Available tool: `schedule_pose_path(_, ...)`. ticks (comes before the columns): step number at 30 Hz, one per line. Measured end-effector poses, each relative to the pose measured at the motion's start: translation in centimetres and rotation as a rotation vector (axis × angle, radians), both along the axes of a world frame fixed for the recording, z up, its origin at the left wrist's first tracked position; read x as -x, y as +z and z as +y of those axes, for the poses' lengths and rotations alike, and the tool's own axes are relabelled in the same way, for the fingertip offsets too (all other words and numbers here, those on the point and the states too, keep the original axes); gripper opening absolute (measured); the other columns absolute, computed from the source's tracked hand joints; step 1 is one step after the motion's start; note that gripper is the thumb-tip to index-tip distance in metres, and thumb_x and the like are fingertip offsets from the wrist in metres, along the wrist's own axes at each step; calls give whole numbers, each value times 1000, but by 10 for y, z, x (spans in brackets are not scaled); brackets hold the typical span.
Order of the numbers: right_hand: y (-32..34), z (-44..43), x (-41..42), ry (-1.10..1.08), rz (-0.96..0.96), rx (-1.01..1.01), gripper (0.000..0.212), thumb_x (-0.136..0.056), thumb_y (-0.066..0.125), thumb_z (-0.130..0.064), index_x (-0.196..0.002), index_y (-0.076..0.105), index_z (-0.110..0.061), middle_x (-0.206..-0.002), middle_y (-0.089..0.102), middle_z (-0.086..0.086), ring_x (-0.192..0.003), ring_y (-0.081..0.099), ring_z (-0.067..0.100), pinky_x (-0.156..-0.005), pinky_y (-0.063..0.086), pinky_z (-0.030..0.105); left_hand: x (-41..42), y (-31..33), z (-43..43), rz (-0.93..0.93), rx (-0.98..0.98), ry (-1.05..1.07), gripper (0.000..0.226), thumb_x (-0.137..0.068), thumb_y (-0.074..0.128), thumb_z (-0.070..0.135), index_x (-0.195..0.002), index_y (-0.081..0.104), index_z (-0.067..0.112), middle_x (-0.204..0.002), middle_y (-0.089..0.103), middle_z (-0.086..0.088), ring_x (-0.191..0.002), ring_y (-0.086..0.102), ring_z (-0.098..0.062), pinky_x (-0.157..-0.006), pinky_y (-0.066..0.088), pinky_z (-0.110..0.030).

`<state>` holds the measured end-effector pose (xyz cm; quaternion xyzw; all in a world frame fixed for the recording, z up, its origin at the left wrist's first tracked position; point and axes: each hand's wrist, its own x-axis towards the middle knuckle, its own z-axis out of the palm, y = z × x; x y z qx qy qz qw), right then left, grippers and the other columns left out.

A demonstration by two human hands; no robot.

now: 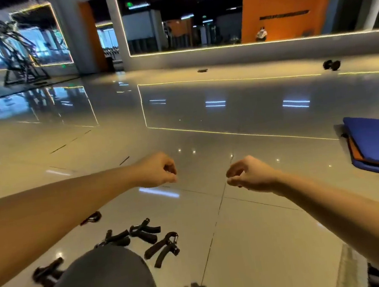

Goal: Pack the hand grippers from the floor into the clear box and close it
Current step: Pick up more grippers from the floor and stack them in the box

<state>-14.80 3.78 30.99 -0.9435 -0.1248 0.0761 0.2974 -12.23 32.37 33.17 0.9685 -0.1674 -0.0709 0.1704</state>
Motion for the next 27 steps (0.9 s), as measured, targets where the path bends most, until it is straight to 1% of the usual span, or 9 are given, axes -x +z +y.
schedule_pose_path(3,-33,43,-33,41,72,24,30,-96,67,-23,-122,68,-9,-122,69,8,-105,64,19,-92,53,34,-14,-33,50,50,34,92,16,-92,71,32,-106,71,23,-99,66,6,-90,63,-11,-72,48,-24)
schedule_pose_path(6,-80,90,-64,99,141,61,30,-96,66,-26,-125,65,-15,-124,66,4,-103,60,13,-87,47,26,-26,-86,104,113,32,191,23,-93,69,35,-112,69,23,-109,66,3,-99,62,-14,-89,54,-36)
schedule_pose_path(10,-157,156,-94,128,232,92,33,-95,67,-26,-126,63,-16,-125,65,3,-108,60,13,-92,50,28,-33,-168,174,219,23,286,43,-91,69,42,-130,59,24,-121,61,4,-110,59,-14,-97,51,-33)
schedule_pose_path(15,-255,222,-107,137,342,134,41,-90,70,-24,-130,61,-17,-118,67,5,-101,65,18,-86,56,31,-50,-274,224,342,121,425,42,-87,74,40,-125,59,27,-107,63,0,-93,61,-12,-87,51,-32)
schedule_pose_path(17,-289,241,-108,158,361,184,38,-85,69,-24,-123,64,-18,-111,68,4,-95,66,23,-82,58,37,-62,-314,228,399,184,493,47,-88,75,36,-130,58,27,-101,65,-4,-83,61,-12,-79,50,-29)
schedule_pose_path(19,-321,255,-109,194,362,241,42,-85,67,-25,-126,60,-21,-117,63,4,-100,63,26,-83,57,41,-76,-351,224,463,236,528,56,-89,74,33,-140,53,26,-98,65,-6,-78,62,-11,-68,50,-23)
schedule_pose_path(21,-349,266,-109,236,342,294,51,-86,65,-24,-136,52,-27,-124,55,3,-104,62,26,-82,56,40,-89,-381,215,523,290,556,63,-90,73,30,-148,47,27,-109,64,-7,-93,66,-13,-68,55,-21)
schedule_pose_path(23,-370,272,-110,291,278,351,59,-88,64,-22,-142,45,-31,-128,50,1,-102,63,28,-80,57,41,-99,-403,203,523,318,558,65,-92,72,27,-151,45,29,-136,59,-10,-117,63,-17,-84,58,-27)
schedule_pose_path(27,-387,271,-118,421,169,458,65,-89,65,-24,-148,39,-33,-137,44,0,-99,65,29,-73,57,42,-114,-424,183,467,157,455,61,-96,65,36,-152,42,33,-148,46,-9,-124,57,-26,-100,50,-38)
